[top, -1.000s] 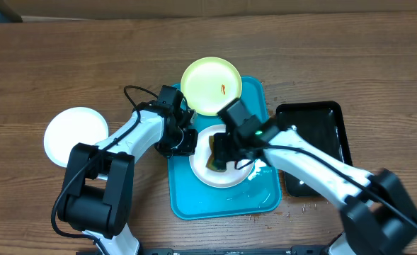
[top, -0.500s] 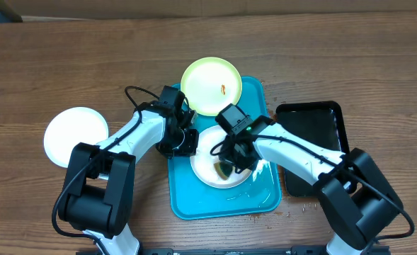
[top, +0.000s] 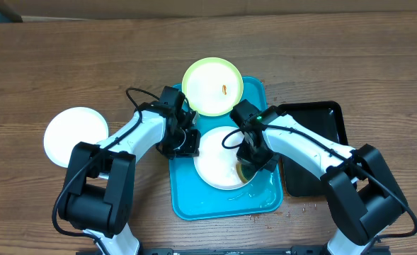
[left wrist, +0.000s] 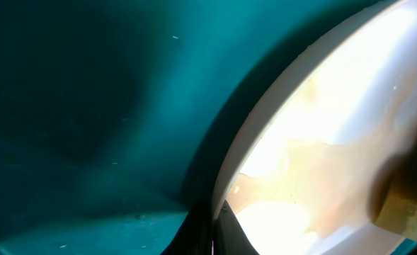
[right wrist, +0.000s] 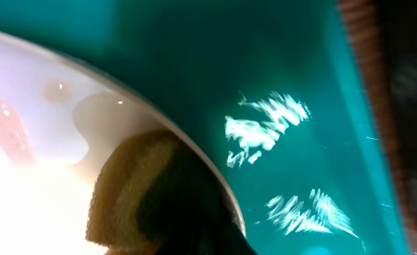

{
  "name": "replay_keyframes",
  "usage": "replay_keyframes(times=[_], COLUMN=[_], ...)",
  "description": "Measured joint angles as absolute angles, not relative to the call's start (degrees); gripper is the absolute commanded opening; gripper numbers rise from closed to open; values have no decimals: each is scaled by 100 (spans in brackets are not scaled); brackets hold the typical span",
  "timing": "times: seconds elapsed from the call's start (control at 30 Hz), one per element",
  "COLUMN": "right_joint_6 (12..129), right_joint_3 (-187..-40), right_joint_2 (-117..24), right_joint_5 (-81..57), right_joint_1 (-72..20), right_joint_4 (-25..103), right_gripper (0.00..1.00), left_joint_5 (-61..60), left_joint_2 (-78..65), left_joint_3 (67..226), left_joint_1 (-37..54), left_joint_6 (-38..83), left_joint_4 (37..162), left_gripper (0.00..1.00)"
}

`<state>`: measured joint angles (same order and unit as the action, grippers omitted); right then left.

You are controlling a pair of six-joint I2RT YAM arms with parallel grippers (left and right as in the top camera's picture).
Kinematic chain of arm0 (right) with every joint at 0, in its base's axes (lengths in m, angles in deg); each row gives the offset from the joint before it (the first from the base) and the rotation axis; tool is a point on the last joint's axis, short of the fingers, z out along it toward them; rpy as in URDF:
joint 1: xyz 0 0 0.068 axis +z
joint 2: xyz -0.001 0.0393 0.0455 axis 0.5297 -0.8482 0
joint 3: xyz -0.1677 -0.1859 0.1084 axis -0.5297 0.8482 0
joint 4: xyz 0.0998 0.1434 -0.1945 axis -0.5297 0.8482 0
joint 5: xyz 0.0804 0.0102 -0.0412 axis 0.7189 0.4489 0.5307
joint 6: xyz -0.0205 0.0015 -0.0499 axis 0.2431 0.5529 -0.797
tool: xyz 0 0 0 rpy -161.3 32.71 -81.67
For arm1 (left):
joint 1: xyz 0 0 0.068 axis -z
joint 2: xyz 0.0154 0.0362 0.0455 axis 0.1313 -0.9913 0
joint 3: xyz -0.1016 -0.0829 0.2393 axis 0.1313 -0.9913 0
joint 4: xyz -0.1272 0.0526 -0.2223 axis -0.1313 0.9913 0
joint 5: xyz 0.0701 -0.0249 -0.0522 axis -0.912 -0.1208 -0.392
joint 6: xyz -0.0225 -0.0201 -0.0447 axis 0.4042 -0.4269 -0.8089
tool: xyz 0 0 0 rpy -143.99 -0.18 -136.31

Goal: Clean dirty plates on tray and stack at the side
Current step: 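Scrub the white plate on the tray with the sponge, left gripper holding rim, then return the sponge to the black tray water with the right gripper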

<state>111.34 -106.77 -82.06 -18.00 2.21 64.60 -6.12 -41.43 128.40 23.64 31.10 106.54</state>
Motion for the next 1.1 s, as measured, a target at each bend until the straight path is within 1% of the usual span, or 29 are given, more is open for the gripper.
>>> replay_keyframes(times=[0.3, 0.43, 0.57, 0.7, 0.8, 0.83, 0.9, 1.0, 1.1], right_joint_6=[10351, 10052, 9870, 9630, 9287, 9084, 8852, 8605, 8487], right_joint_3=[-11081, -11114, -11114, -11114, -11127, -11129, -11068, -10727, -10211], right_joint_2=[-8178, -7986, -7485, -6742, -6248, -6211, -6237, -6242, -6252], right_joint_5=[-2488, -3004, -3240, -3321, -3232, -3068, -2821, -2488, -2287], right_joint_1=[217, 68, -199, -625, -1353, -1698, -2054, -2467, -2662], right_joint_4=[7155, 7339, 7332, 7334, 7334, 7306, 7114, 6720, 6362], right_gripper=[4, 4, 4, 4, 4, 4, 4, 4, 5], left_joint_5=[-432, -712, -760, -767, -828, -898, -959, -1003, -1027], left_joint_2=[-4156, -4156, -4152, -4134, -4101, -4067, -4040, -4032, -4032], left_joint_3=[12840, 12840, 12844, 12857, 12864, 12866, 12866, 12868, 12872], left_joint_1=[2369, 2268, 2176, 2176, 2174, 2174, 2174, 2176, 2201], left_joint_6=[3108, 3116, 3162, 3226, 3403, 3512, 3591, 3704, 3864], left_joint_4=[10696, 10709, 10722, 10772, 10923, 10965, 10969, 10971, 10978], left_gripper=[4, 4, 4, 4, 4, 4, 4, 4, 4])
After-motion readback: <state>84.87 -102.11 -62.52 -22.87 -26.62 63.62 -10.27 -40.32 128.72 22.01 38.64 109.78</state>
